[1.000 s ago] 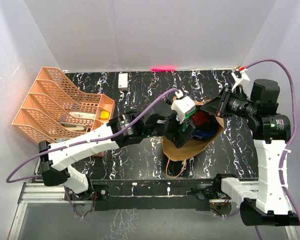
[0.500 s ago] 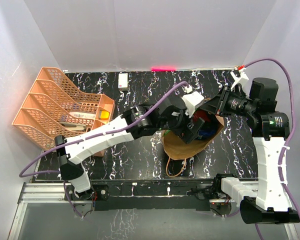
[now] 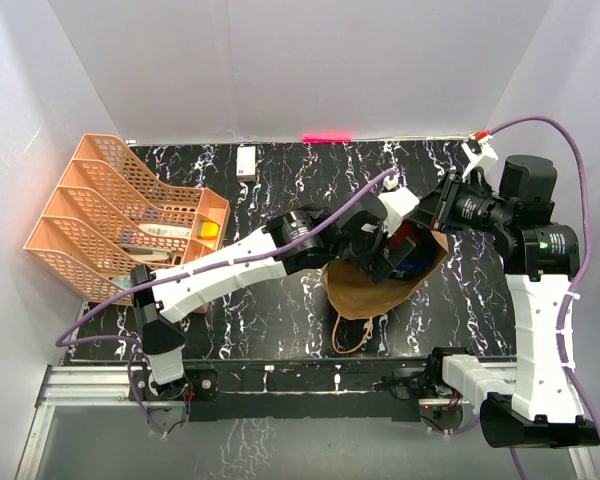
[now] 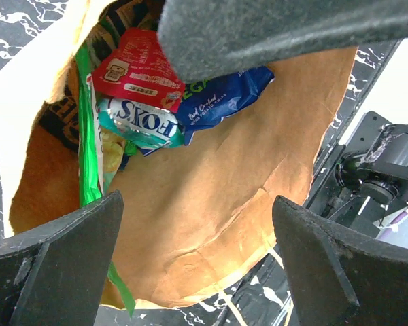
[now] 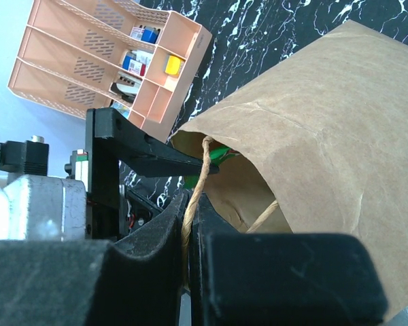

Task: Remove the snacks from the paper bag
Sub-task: Take out the snack from the paper bag.

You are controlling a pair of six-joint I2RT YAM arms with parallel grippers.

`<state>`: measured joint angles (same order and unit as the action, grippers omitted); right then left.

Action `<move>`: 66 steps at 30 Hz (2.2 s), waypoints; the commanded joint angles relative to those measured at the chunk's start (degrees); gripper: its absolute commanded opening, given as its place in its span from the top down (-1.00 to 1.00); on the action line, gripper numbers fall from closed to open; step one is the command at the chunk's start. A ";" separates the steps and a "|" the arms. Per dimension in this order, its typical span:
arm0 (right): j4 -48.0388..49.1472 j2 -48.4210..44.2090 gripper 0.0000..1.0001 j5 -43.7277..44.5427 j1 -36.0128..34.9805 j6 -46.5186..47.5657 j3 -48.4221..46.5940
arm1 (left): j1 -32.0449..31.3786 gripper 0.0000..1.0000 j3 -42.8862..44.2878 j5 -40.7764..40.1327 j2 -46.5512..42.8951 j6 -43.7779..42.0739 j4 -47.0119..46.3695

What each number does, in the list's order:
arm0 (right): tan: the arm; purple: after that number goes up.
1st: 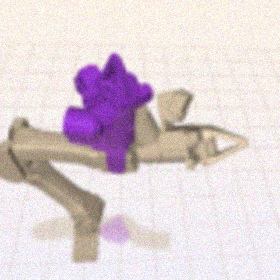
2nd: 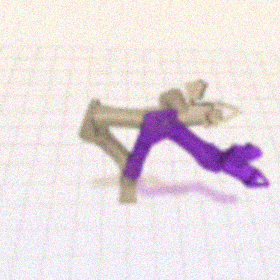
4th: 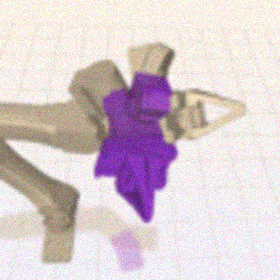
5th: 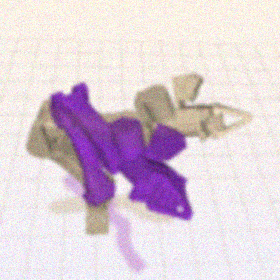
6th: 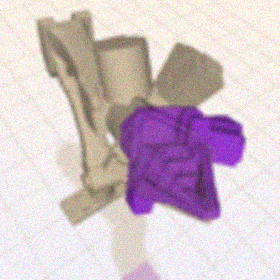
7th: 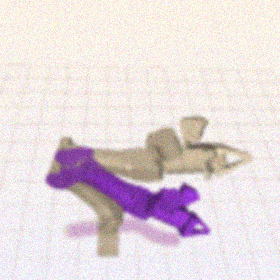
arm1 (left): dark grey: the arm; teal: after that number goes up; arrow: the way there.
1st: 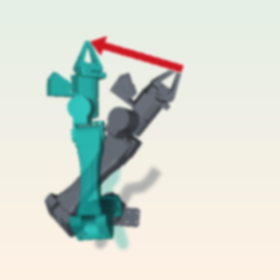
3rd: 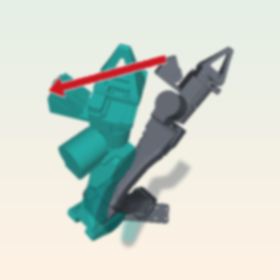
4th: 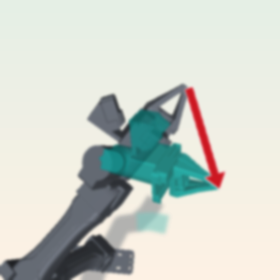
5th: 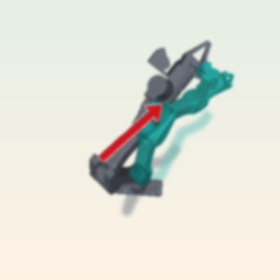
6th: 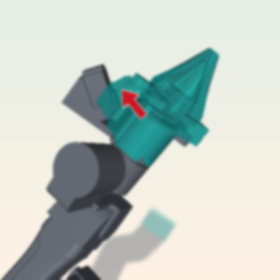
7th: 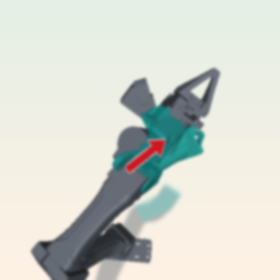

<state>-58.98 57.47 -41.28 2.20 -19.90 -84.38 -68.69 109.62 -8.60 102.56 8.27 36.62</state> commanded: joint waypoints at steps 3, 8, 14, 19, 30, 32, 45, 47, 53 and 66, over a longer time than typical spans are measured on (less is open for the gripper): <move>3.25 -1.18 0.84 -1.03 -0.35 -1.55 -1.31 | 0.40 -0.81 -2.29 -4.44 -6.52 -0.89 -1.71; 3.66 -1.45 0.84 -1.37 -0.35 -1.91 -1.48 | 0.44 -0.82 -1.73 -6.75 -5.72 -1.83 -1.20; 3.09 -1.65 0.84 -1.35 -0.35 -1.50 -1.15 | 0.39 -0.81 -2.70 -6.63 -5.64 -2.03 -2.01; 2.99 -1.58 0.84 -1.26 -0.35 -1.61 -1.86 | 0.39 -0.64 -3.38 -9.09 -3.58 -3.62 -2.60; 3.70 -2.50 0.84 -0.24 -0.35 -2.69 -1.63 | 0.39 -0.30 -4.51 -15.42 -0.42 -9.09 -6.31; 3.90 -2.60 0.84 -0.06 -0.35 -2.99 -2.13 | 0.39 -0.25 -5.59 -16.40 -0.18 -9.95 -7.30; 6.61 -6.62 0.85 2.44 -0.35 -4.45 -0.83 | 0.40 0.10 -11.09 -17.21 -1.14 -11.12 -12.83; 7.32 -7.41 0.85 2.61 -0.35 -4.80 -0.41 | 0.41 0.13 -11.23 -17.05 -1.05 -10.95 -12.63; 9.15 -9.10 0.85 2.79 -0.35 -6.25 -0.39 | 0.30 0.19 -12.33 -16.09 -1.43 -10.38 -12.65; 9.61 -13.94 0.84 6.24 -0.35 -7.61 0.79 | -0.65 0.46 -13.74 -6.65 -3.73 -9.32 -14.29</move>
<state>-57.74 46.30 -32.03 2.26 -25.52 -82.59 -68.95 97.97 -19.42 101.65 -0.30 20.27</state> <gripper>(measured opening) 0.080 0.309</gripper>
